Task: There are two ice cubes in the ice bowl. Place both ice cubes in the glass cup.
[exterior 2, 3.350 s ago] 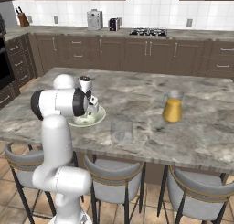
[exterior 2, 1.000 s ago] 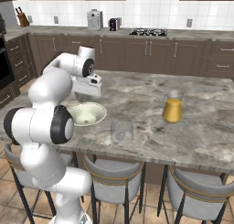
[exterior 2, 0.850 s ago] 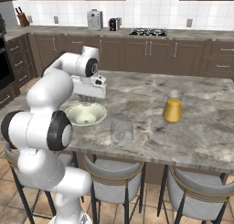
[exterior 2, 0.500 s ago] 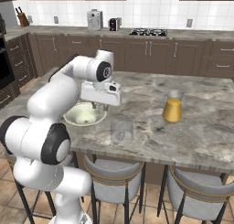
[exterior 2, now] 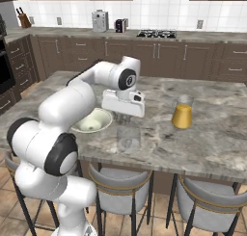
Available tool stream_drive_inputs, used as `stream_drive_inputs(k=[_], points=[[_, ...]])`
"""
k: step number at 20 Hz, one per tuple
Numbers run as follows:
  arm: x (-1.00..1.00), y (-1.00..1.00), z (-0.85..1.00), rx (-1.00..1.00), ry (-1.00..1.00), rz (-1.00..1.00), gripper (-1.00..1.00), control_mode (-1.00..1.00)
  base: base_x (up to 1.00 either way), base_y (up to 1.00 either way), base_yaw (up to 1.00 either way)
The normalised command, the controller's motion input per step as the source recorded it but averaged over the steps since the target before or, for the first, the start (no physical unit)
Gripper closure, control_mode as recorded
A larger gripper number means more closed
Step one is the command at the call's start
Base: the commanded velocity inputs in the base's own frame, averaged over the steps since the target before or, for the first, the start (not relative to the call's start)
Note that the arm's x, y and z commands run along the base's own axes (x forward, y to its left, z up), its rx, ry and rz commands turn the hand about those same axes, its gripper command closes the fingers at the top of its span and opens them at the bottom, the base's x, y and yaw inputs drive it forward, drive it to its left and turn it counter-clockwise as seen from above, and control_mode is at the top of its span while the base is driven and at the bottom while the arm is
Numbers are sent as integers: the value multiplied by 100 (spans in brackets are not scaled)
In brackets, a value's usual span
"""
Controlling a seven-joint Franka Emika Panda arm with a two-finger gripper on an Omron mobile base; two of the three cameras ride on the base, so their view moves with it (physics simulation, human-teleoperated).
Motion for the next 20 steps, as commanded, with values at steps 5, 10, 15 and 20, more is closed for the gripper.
stream_drive_inputs(k=[5, 10, 15, 20], points=[[14, 0, -21, 0, -1, 0, 100, -100, 0, 0, 0], [22, 0, -18, 0, 0, 0, 100, -100, 0, 0, 0], [26, -1, -9, 0, 0, 0, 100, -100, 0, 0, 0], [17, 0, -8, 0, -4, 0, 100, -100, 0, 0, 0]])
